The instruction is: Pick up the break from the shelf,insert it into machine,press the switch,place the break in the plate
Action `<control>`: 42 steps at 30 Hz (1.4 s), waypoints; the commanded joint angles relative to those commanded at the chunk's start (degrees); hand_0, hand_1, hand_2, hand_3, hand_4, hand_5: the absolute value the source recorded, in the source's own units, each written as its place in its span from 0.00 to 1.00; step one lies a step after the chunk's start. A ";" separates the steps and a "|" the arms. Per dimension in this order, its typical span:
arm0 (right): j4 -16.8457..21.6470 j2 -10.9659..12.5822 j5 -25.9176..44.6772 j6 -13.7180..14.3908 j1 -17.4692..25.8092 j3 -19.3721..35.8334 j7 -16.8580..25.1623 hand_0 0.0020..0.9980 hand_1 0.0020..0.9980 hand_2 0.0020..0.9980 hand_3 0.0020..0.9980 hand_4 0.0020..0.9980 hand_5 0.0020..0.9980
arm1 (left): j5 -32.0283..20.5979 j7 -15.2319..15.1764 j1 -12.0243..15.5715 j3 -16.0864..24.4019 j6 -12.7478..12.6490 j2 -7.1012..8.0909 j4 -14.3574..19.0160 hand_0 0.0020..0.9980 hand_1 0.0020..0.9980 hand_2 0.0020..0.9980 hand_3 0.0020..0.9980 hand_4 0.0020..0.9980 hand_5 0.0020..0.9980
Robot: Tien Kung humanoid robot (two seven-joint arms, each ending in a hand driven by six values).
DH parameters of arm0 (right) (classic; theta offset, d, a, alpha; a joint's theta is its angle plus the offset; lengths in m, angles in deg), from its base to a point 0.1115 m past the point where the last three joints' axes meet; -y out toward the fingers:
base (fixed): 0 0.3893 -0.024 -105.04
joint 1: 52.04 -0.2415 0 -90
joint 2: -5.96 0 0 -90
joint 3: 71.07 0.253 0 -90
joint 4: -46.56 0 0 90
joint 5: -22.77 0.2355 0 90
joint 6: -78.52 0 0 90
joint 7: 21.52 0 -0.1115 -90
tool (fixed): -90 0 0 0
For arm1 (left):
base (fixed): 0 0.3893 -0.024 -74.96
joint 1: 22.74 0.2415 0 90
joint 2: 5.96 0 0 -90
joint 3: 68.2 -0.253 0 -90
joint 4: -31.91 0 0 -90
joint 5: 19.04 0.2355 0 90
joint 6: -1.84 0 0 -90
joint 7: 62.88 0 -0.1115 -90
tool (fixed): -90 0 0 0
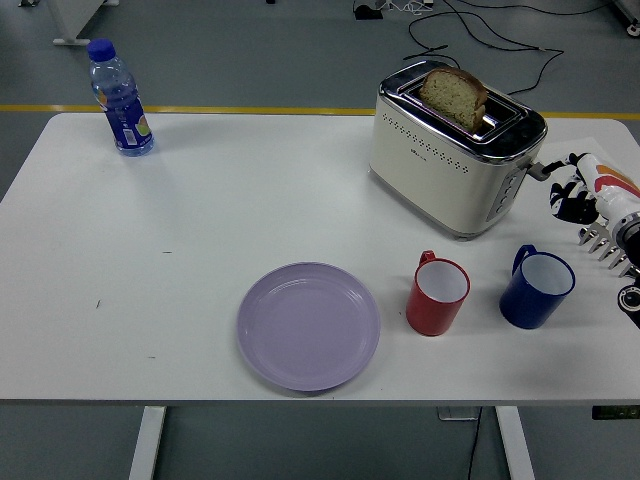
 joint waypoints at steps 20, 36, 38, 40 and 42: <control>-3.73 -1.83 -0.57 -0.10 -0.14 -0.92 -0.32 0.12 0.17 0.28 0.70 0.40 0.00 | 1.04 0.31 0.22 0.40 0.13 -0.17 0.00 0.66 0.58 0.61 0.63 0.33 1.00; -5.63 -2.15 -1.24 -0.02 0.24 -0.21 -1.05 0.11 0.17 0.28 0.69 0.40 0.00 | 0.70 0.21 0.25 0.20 0.14 -0.21 0.00 0.66 0.58 0.61 0.62 0.33 1.00; -5.51 -1.99 -1.34 0.12 0.55 0.70 -1.14 0.11 0.17 0.28 0.69 0.40 0.00 | 0.60 0.20 0.24 0.13 0.13 -0.21 0.00 0.66 0.58 0.61 0.62 0.33 1.00; -5.40 -1.84 -1.48 0.23 0.79 1.72 -1.33 0.11 0.17 0.28 0.69 0.40 0.00 | 0.63 0.21 0.23 0.23 0.11 -0.23 0.00 0.66 0.58 0.61 0.62 0.33 1.00; -5.24 -1.67 -1.85 0.56 1.06 2.99 -1.71 0.11 0.17 0.28 0.69 0.40 0.00 | 0.42 0.17 0.19 0.02 0.12 -0.21 0.00 0.66 0.58 0.61 0.62 0.33 1.00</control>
